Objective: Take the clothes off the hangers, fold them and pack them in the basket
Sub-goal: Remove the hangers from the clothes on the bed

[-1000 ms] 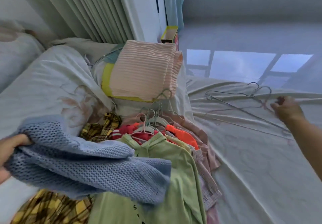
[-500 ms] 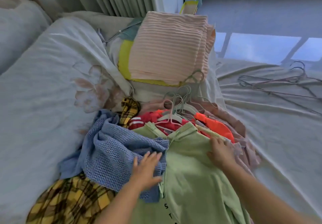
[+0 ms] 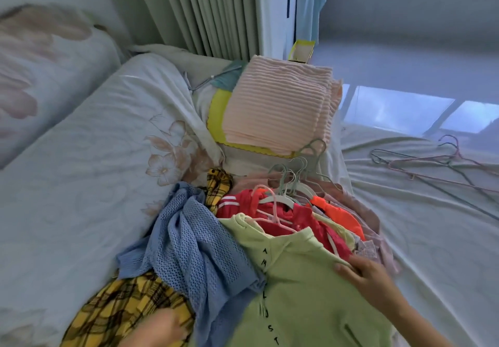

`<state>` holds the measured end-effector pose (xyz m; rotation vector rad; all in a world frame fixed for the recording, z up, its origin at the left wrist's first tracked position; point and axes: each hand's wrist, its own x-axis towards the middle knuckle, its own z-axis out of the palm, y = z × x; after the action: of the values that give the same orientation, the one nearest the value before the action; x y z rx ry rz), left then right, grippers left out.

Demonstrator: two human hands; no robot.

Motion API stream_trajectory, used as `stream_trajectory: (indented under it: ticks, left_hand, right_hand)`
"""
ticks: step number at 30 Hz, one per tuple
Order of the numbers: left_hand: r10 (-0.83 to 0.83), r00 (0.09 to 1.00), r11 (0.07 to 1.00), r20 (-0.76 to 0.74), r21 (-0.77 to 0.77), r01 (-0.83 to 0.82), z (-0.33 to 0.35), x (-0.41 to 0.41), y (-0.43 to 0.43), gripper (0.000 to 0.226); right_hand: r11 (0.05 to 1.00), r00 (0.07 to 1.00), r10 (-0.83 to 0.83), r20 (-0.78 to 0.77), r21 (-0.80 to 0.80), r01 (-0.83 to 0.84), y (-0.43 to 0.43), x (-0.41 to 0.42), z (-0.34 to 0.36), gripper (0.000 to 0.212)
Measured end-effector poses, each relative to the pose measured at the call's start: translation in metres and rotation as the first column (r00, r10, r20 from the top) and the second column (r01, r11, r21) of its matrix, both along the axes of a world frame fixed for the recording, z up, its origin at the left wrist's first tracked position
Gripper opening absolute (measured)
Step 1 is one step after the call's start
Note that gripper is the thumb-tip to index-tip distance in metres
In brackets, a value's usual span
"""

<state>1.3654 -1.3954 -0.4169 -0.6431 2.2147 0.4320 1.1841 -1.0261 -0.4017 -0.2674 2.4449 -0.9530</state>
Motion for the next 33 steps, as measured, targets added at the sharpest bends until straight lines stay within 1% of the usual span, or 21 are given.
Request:
stream_trajectory:
  ticks: [1, 2, 3, 4, 5, 7, 9, 10, 11, 13, 15, 17, 19, 21, 22, 24, 26, 27, 28, 31, 33]
  left_hand:
    - [0.048, 0.992, 0.998, -0.12, 0.039, -0.044, 0.018, -0.013, 0.012, 0.028]
    - [0.085, 0.974, 0.995, -0.211, 0.072, -0.071, 0.038, -0.027, 0.024, 0.034]
    - [0.104, 0.923, 0.993, -0.371, 0.095, -0.074, 0.047, -0.044, 0.035, 0.048]
    - [0.082, 0.874, 0.995, -0.479, 0.089, -0.045, 0.067, -0.064, 0.05, 0.061]
    - [0.037, 0.83, 0.996, -0.557, 0.09, 0.016, 0.083, -0.082, 0.065, 0.07]
    - [-0.072, 0.854, 0.984, -0.515, 0.104, 0.146, 0.105, -0.107, 0.083, 0.071]
    - [-0.124, 0.886, 0.957, -0.446, 0.182, 0.225, 0.119, -0.116, 0.095, 0.04]
    - [-0.079, 0.89, 0.939, -0.449, 0.265, 0.217, 0.13, -0.117, 0.102, 0.028]
    - [-0.008, 0.871, 0.908, -0.491, 0.361, 0.211, 0.138, -0.116, 0.112, 0.031]
    - [0.076, 0.811, 0.87, -0.579, 0.437, 0.231, 0.155, -0.112, 0.139, 0.038]
    - [0.052, 0.774, 0.87, -0.631, 0.409, 0.275, 0.175, -0.108, 0.171, 0.035]
    - [-0.078, 0.741, 0.888, -0.667, 0.292, 0.356, 0.198, -0.104, 0.207, 0.034]
    - [-0.163, 0.689, 0.903, -0.706, 0.174, 0.392, 0.219, -0.101, 0.237, 0.034]
    - [-0.155, 0.629, 0.892, -0.762, 0.166, 0.42, 0.237, -0.1, 0.255, 0.027]
    - [-0.152, 0.621, 0.871, -0.769, 0.192, 0.451, 0.245, -0.099, 0.259, 0.023]
    - [-0.227, 0.629, 0.784, -0.744, 0.244, 0.571, 0.256, -0.098, 0.256, 0.027]
    - [-0.33, 0.601, 0.698, -0.728, 0.241, 0.675, 0.262, -0.096, 0.247, 0.031]
    - [-0.342, 0.59, 0.675, -0.731, 0.245, 0.696, 0.263, -0.094, 0.242, 0.027]
    - [-0.327, 0.594, 0.659, -0.735, 0.273, 0.701, 0.263, -0.089, 0.241, 0.024]
    - [-0.281, 0.59, 0.595, -0.757, 0.345, 0.726, 0.261, -0.07, 0.256, 0.024]
    - [-0.177, 0.616, 0.546, -0.768, 0.444, 0.711, 0.259, -0.059, 0.273, 0.032]
  right_hand:
    - [1.0, 1.0, 0.008, -0.011, -0.01, -0.008, 0.007, 0.005, 0.012, 0.051]
    - [1.0, 1.0, 0.018, -0.02, -0.014, -0.018, 0.012, 0.009, 0.028, 0.04]
    - [0.999, 0.998, 0.034, -0.048, -0.036, -0.036, 0.018, 0.013, 0.047, 0.029]
    - [0.997, 0.995, 0.052, -0.079, -0.05, -0.056, 0.024, 0.017, 0.065, 0.029]
    - [0.996, 0.992, 0.062, -0.11, -0.05, -0.068, 0.033, 0.019, 0.079, 0.038]
    - [0.998, 0.995, 0.043, -0.085, -0.035, -0.046, 0.058, 0.027, 0.101, 0.05]
    - [0.999, 0.998, 0.019, -0.055, -0.034, -0.021, 0.083, 0.036, 0.131, 0.047]
    - [0.999, 1.0, -0.015, -0.025, -0.038, 0.014, 0.096, 0.04, 0.145, 0.045]
    - [0.998, 0.999, -0.024, -0.024, -0.055, 0.023, 0.111, 0.044, 0.158, 0.049]
    - [0.996, 0.999, -0.033, -0.034, -0.08, 0.03, 0.139, 0.043, 0.176, 0.058]
    - [0.995, 0.995, 0.045, -0.088, -0.087, -0.053, 0.152, 0.042, 0.194, 0.058]
    - [0.989, 0.978, 0.093, -0.188, -0.098, -0.113, 0.142, 0.043, 0.21, 0.062]
    - [0.975, 0.985, 0.065, -0.159, -0.2, -0.097, 0.122, 0.046, 0.226, 0.048]
    - [0.957, 0.996, 0.05, -0.074, -0.281, -0.069, 0.112, 0.046, 0.24, 0.015]
    - [0.957, 0.997, 0.067, -0.046, -0.278, -0.077, 0.117, 0.045, 0.245, 0.013]
    - [0.947, 0.996, 0.075, 0.049, -0.316, -0.055, 0.136, 0.044, 0.255, 0.022]
    - [0.945, 0.993, 0.073, 0.097, -0.324, -0.038, 0.161, 0.048, 0.267, 0.045]
    - [0.95, 0.991, 0.067, 0.116, -0.312, -0.027, 0.172, 0.05, 0.271, 0.049]
    - [0.955, 0.991, 0.057, 0.125, -0.295, -0.018, 0.183, 0.053, 0.275, 0.044]
    - [0.966, 0.992, 0.049, 0.12, -0.257, -0.016, 0.21, 0.055, 0.277, 0.008]
    - [0.982, 0.997, 0.031, 0.065, -0.189, -0.018, 0.226, 0.053, 0.275, 0.006]
